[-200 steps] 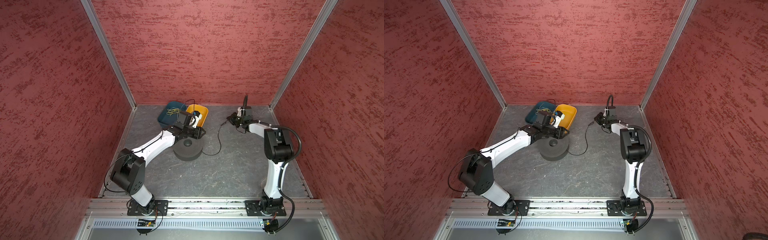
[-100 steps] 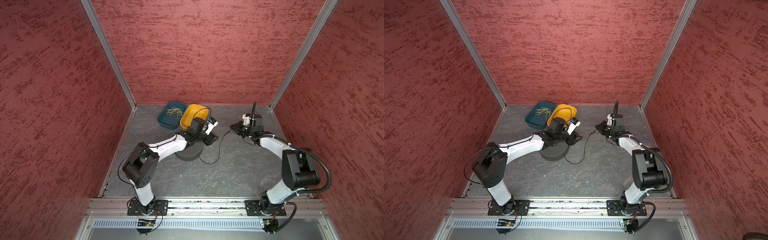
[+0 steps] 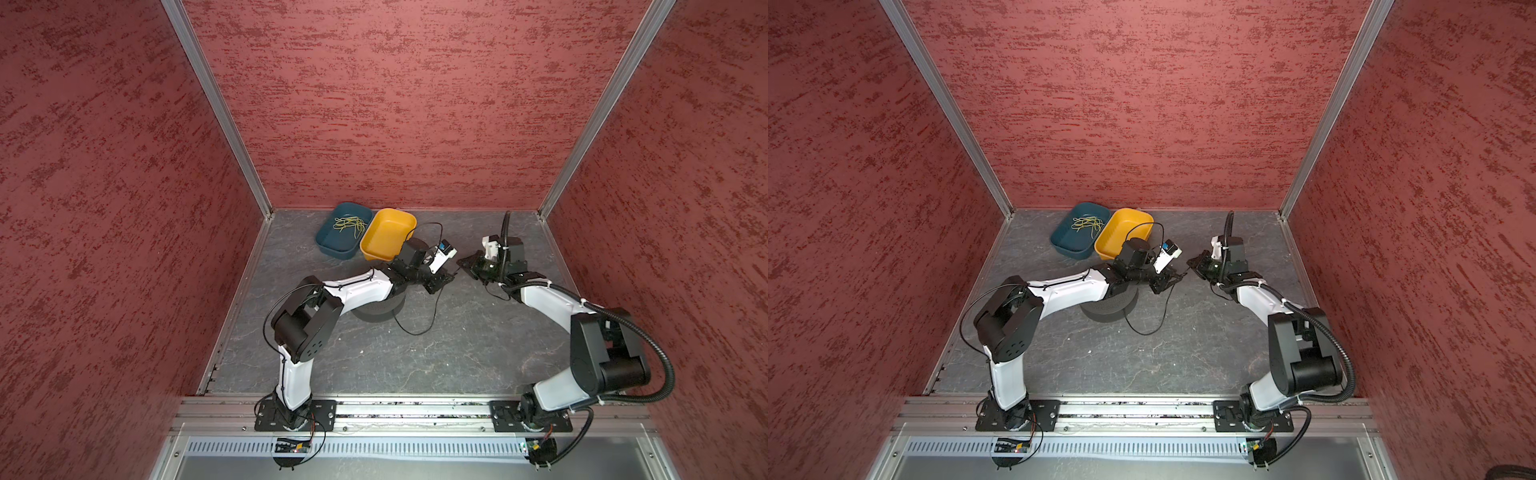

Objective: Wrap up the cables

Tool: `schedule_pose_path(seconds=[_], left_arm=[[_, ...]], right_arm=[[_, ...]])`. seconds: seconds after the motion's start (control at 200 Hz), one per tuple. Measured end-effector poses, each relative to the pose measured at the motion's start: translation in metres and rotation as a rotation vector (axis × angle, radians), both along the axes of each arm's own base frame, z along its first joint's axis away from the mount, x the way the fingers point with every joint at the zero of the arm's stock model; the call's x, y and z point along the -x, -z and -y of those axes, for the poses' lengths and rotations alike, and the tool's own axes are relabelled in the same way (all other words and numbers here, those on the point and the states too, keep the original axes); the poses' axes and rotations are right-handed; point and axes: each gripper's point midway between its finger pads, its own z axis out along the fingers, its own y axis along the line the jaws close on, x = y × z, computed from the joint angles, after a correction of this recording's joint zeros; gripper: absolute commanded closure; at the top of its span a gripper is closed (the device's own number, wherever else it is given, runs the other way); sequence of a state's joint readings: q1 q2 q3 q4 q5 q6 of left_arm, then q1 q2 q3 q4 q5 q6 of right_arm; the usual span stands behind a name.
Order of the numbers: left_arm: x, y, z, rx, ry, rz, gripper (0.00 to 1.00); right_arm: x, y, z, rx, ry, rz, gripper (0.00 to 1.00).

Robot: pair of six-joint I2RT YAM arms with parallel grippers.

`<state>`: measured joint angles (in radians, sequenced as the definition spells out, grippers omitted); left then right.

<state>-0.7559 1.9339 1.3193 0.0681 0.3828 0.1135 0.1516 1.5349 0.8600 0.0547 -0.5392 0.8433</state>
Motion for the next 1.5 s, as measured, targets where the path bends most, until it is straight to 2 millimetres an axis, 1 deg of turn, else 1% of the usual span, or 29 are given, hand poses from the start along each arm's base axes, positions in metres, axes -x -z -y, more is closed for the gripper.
schedule_pose_path(seconds=[0.08,0.311,0.466,0.576,0.611,0.666,0.716,0.757,0.807,0.927,0.987,1.132,1.172,1.258,1.378,1.498], left_arm=[[-0.001,0.002,0.003,-0.001,0.002,0.000,0.69],[0.001,0.007,0.003,-0.005,0.009,-0.009,0.68],[0.005,0.014,0.005,-0.018,0.018,-0.019,0.73],[0.009,0.023,0.007,-0.034,0.027,-0.026,0.83],[0.009,0.025,0.007,-0.039,0.026,-0.029,0.88],[0.010,0.027,0.007,-0.043,0.022,-0.037,0.96],[0.009,0.026,0.007,-0.046,0.025,-0.029,1.00],[0.009,0.027,0.006,-0.045,0.022,-0.038,1.00],[0.009,0.028,0.004,-0.045,0.022,-0.049,1.00],[0.007,0.027,-0.005,-0.020,0.029,-0.120,1.00],[0.004,0.025,-0.014,0.002,0.030,-0.172,1.00],[-0.016,0.011,-0.038,0.080,0.014,-0.284,1.00],[-0.021,0.006,-0.044,0.094,0.007,-0.304,1.00],[-0.022,-0.004,-0.048,0.113,0.020,-0.339,1.00],[-0.015,-0.022,-0.040,0.132,0.074,-0.371,1.00],[-0.007,-0.031,-0.036,0.139,0.111,-0.399,1.00]], right_arm=[[0.001,-0.001,-0.002,-0.008,-0.001,-0.003,1.00],[0.002,-0.007,-0.003,-0.018,-0.005,0.007,1.00],[0.002,-0.007,-0.005,-0.022,-0.010,0.008,1.00],[0.003,-0.008,-0.006,-0.024,-0.015,0.009,1.00],[0.003,-0.008,-0.006,-0.025,-0.015,0.009,1.00],[0.003,-0.008,-0.007,-0.026,-0.017,0.009,0.91],[0.003,-0.009,-0.007,-0.027,-0.021,0.013,0.78],[0.003,-0.010,-0.008,-0.026,-0.028,0.022,0.67],[0.003,-0.011,-0.009,-0.024,-0.040,0.031,0.58],[0.006,-0.012,-0.009,0.025,-0.082,0.081,0.44],[0.012,-0.011,-0.008,0.052,-0.103,0.112,0.40],[0.041,-0.004,-0.008,0.089,-0.156,0.184,0.39],[0.048,-0.002,-0.008,0.100,-0.168,0.206,0.41],[0.062,-0.004,-0.012,0.129,-0.201,0.266,0.44],[0.072,-0.025,-0.021,0.180,-0.239,0.411,0.48],[0.070,-0.053,-0.027,0.225,-0.237,0.564,0.52]])
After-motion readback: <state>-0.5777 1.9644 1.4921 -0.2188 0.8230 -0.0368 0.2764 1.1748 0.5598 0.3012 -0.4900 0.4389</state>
